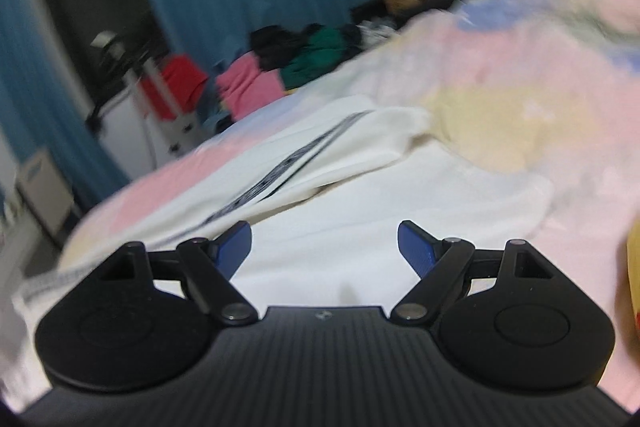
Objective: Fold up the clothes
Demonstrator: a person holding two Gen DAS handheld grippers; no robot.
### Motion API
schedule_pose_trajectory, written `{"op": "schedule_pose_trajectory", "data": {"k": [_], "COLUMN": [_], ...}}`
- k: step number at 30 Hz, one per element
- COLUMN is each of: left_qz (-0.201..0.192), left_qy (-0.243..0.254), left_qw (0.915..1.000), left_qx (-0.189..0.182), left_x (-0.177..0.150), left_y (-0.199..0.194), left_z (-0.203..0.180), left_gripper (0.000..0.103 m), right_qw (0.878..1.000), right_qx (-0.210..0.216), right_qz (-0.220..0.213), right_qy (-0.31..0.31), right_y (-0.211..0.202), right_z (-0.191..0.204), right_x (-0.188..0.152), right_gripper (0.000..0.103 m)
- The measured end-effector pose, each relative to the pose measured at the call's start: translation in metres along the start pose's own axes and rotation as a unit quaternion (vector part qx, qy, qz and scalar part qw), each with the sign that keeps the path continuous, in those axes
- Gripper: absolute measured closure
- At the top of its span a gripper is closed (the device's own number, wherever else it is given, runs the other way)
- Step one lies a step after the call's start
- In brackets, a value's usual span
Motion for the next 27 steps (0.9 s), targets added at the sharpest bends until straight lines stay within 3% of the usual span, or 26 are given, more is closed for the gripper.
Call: {"op": "schedule_pose_trajectory", "data": {"k": [3,6,9,12,16,18,20,21,22,23,24,26,27], "left_qz": [0.035,0.066,0.055,0.047,0.041,0.038,0.033,0.03,0.024,0.017,0.01,-0.009,-0.017], "left_qy": [-0.066,-0.126,-0.12,-0.129,-0.147,-0.155,-0.162,-0.163,-0.16,-0.157,-0.152,-0.13,-0.118], "left_qw": [0.9967,0.9879,0.9889,0.9874,0.9841,0.9823,0.9803,0.9796,0.9795,0.9793,0.9792,0.9805,0.9808], "left_qx": [-0.032,-0.062,-0.069,-0.078,-0.091,-0.098,-0.108,-0.114,-0.12,-0.127,-0.134,-0.147,-0.155], "left_x": [0.006,0.012,0.019,0.024,0.029,0.031,0.034,0.035,0.036,0.038,0.039,0.038,0.038], "left_y": [0.017,0.033,0.038,0.042,0.049,0.052,0.052,0.051,0.048,0.046,0.043,0.034,0.028], "left_z": [0.012,0.023,0.021,0.025,0.031,0.034,0.036,0.035,0.032,0.029,0.026,0.017,0.013], "left_gripper": [0.011,0.015,0.017,0.036,0.058,0.069,0.079,0.08,0.083,0.084,0.086,0.087,0.088], "right_qw": [0.997,0.99,0.979,0.967,0.949,0.946,0.951,0.954,0.956,0.956,0.957,0.961,0.964], "right_qx": [-0.009,-0.036,-0.067,-0.082,-0.071,-0.076,-0.082,-0.083,-0.083,-0.084,-0.088,-0.101,-0.106], "right_qz": [0.006,0.013,0.02,0.043,0.082,0.093,0.082,0.07,0.063,0.059,0.056,0.048,0.04], "right_qy": [0.075,0.135,0.192,0.238,0.295,0.302,0.287,0.278,0.275,0.275,0.271,0.251,0.241], "right_y": [0.003,0.007,0.011,0.024,0.054,0.071,0.082,0.085,0.088,0.092,0.094,0.094,0.091], "right_z": [-0.032,-0.063,-0.093,-0.115,-0.13,-0.134,-0.136,-0.136,-0.135,-0.135,-0.134,-0.132,-0.131], "right_x": [0.001,-0.003,-0.01,-0.021,-0.039,-0.042,-0.036,-0.03,-0.027,-0.026,-0.024,-0.02,-0.017], "right_gripper": [0.021,0.021,0.021,0.021,0.021,0.033,0.043,0.047,0.058,0.075,0.084,0.096,0.096]}}
Point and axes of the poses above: each gripper's, at about its wrist camera, not at the fingertips, and y roughly the way its jaws point, z to its left, x to its top, the point moved 8 cm from there along y, roughly the way its jaws point, and after that the axes turned 7 degrees about -y, right-handed, at the moved point
